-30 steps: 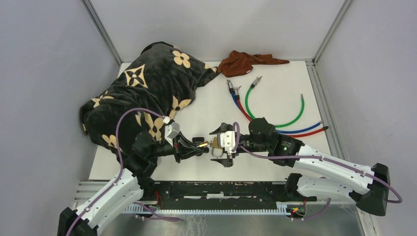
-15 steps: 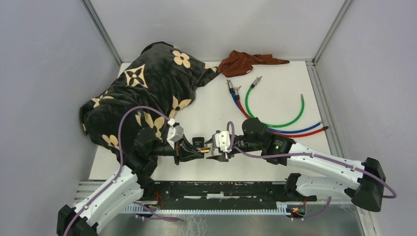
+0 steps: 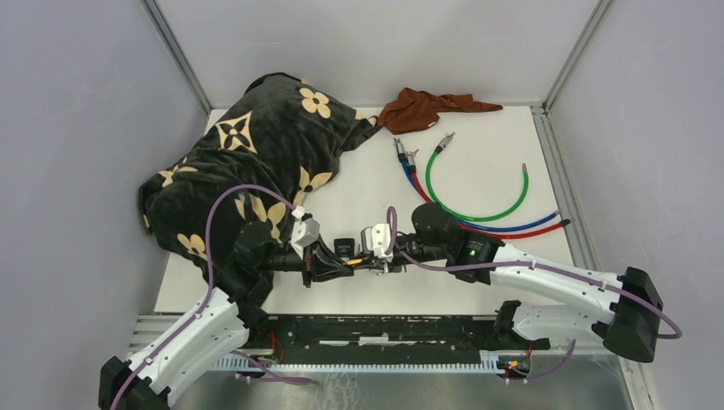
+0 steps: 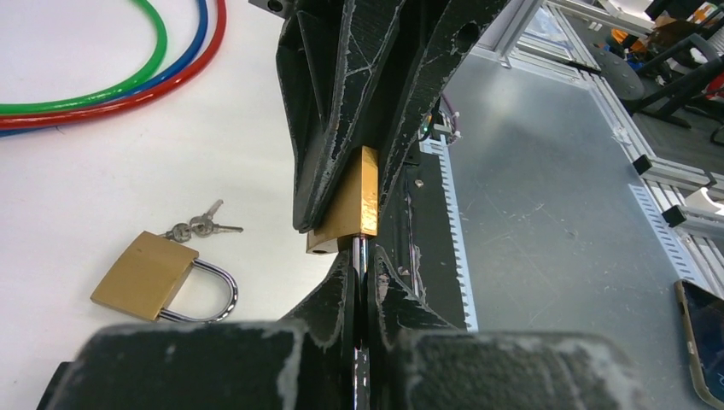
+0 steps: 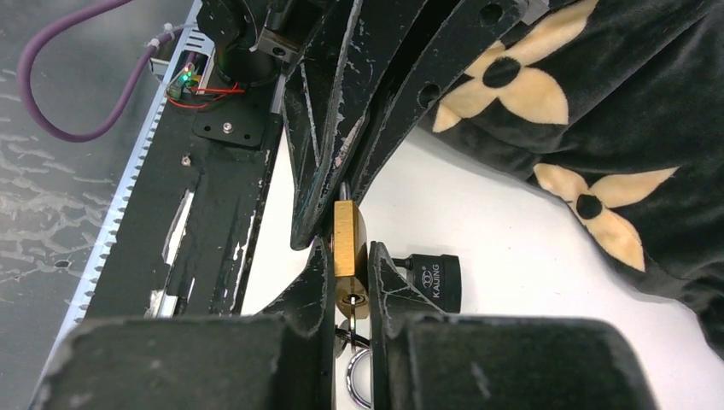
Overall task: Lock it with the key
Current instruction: Lock the lock.
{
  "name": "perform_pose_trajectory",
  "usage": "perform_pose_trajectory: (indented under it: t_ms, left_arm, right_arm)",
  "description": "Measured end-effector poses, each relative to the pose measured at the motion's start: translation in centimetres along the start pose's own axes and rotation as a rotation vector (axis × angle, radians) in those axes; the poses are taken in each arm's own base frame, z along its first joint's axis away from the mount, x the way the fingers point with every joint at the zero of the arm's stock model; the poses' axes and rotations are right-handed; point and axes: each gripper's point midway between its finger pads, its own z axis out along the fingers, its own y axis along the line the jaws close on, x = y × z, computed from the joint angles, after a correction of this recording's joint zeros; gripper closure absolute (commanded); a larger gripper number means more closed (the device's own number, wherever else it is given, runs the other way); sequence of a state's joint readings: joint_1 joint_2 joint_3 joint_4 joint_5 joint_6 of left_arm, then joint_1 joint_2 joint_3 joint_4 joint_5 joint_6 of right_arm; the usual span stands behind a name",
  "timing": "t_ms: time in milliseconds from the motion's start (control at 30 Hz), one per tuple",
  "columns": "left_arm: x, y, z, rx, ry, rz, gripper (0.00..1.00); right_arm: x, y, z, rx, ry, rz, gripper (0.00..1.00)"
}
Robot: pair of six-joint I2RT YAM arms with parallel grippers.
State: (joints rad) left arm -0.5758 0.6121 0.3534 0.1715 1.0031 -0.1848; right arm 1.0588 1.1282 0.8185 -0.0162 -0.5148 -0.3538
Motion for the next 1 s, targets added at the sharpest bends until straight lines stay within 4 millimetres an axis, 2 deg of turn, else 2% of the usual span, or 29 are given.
perform_pose_trajectory:
  t_ms: [33, 67, 267, 300, 333, 367, 433, 467, 633, 767, 933, 1000]
  left_arm:
    - [-0.1, 0.0, 0.0, -0.002, -0.003, 0.005, 0.91]
    - [-0.2, 0.0, 0.0, -0.004, -0.007, 0.01, 0.97]
    - [-0.8, 0.1, 0.2, -0.018, -0.022, 0.03, 0.98]
    - [-0.8, 0.1, 0.2, -0.019, -0.023, 0.031, 0.98]
    - [-0.9, 0.2, 0.2, -0.02, -0.024, 0.032, 0.98]
    - [-0.9, 0.2, 0.2, -0.02, -0.026, 0.035, 0.98]
    - [-1.0, 0.3, 0.1, -0.026, -0.029, 0.045, 0.98]
    - [-1.1, 0.3, 0.1, -0.029, -0.031, 0.047, 0.98]
    - [-1.1, 0.7, 0.1, -0.047, -0.033, 0.044, 0.98]
    - [-1.0, 0.9, 0.1, -0.058, -0.033, 0.041, 0.98]
    - [-0.9, 1.3, 0.1, -0.074, -0.028, 0.029, 0.98]
    - [-0.8, 1.3, 0.1, -0.074, -0.027, 0.027, 0.98]
  right_arm:
    - [-0.1, -0.1, -0.1, 0.007, -0.002, 0.006, 1.0]
    - [-0.1, -0.2, -0.2, 0.018, -0.007, 0.012, 1.0]
    - [-0.6, -0.4, -0.6, 0.047, -0.049, 0.039, 0.99]
    - [-0.6, -0.4, -0.7, 0.047, -0.05, 0.042, 0.74]
    - [-0.6, -0.4, -0.7, 0.047, -0.051, 0.045, 0.56]
    - [-0.6, -0.3, -0.7, 0.043, -0.053, 0.052, 0.45]
    - [-0.6, -0.5, -0.8, 0.049, -0.054, 0.074, 0.33]
    - [-0.5, -0.9, -1.0, 0.059, -0.053, 0.075, 0.31]
    - [-0.1, -1.6, -1.8, 0.095, -0.028, 0.052, 0.32]
    - [-1.0, -1.7, -2.5, 0.103, -0.043, -0.014, 0.34]
    - [-1.2, -1.1, -2.3, 0.085, -0.03, -0.082, 0.38]
    - [-1.2, -0.9, -2.0, 0.073, -0.02, -0.096, 0.43]
